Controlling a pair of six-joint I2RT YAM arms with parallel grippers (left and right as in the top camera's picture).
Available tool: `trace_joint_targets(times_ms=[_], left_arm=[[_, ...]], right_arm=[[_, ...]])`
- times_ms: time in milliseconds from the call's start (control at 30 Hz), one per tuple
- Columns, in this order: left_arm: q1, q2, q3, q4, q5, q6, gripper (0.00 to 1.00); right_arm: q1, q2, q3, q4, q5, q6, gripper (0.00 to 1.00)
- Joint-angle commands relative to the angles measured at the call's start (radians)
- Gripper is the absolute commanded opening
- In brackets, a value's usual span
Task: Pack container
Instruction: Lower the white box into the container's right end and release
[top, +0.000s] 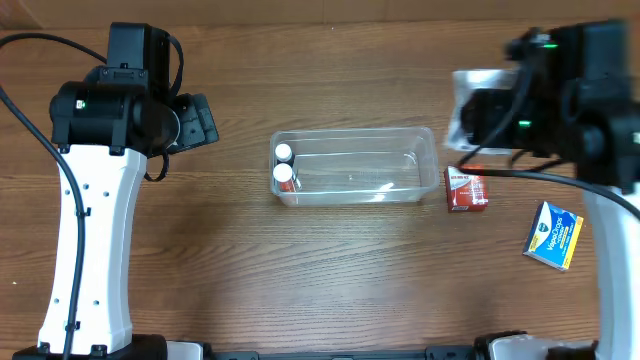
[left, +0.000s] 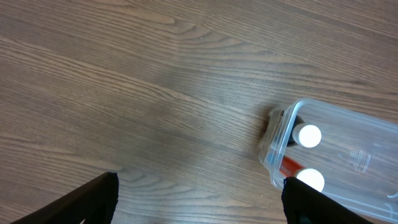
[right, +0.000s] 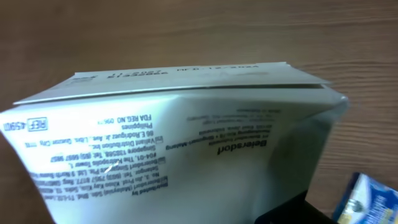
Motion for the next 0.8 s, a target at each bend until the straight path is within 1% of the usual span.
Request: trace_joint_targets(times_ms=[0,133,300,433,533,667,700,733,767], left_arm=[[-0.002,-0.005,-0.006,0.002,-0.005,0.009,0.86],[-0.002,-0.005,-0.006,-0.007,-0.005,0.009,0.86],[-0.002,-0.005,-0.006,-0.009,-0.005,0.009,0.86],[-0.002,-0.005,-0.006,-0.012,-0.005,0.009,0.86],[-0.002,-0.005,-0.006,-0.013,-0.005,0.009,0.86],[-0.002,-0.005,-0.006,-0.017,-0.005,0.009,0.86],[-0.002,-0.005,-0.006,-0.019,-0.005,0.009,0.86],[-0.002,-0.005,-0.006,-0.019,-0.005,0.009,0.86],[-0.002,-0.005,-0.006,-0.019,-0.005,0.009,0.86]], right_arm=[[0.099,0.07,-0.066,0.047,0.032,0.061,0.61],[0.134,0.145,-0.19,0.103,0.031,0.09,0.61],[0.134,0.227,-0.373,0.256,0.032,0.088,0.62],[0.134,0.294,-0.439,0.334,0.033,0.081,0.63],[0.134,0.346,-0.448,0.378,0.061,0.081,0.63],[0.134,0.369,-0.448,0.415,0.096,0.081,0.67],[0.134,0.37,-0.448,0.417,0.096,0.081,0.7],[0.134,0.37,-0.448,0.418,0.096,0.081,0.75],[0.134,0.37,-0.448,0.418,0.096,0.081,0.77]])
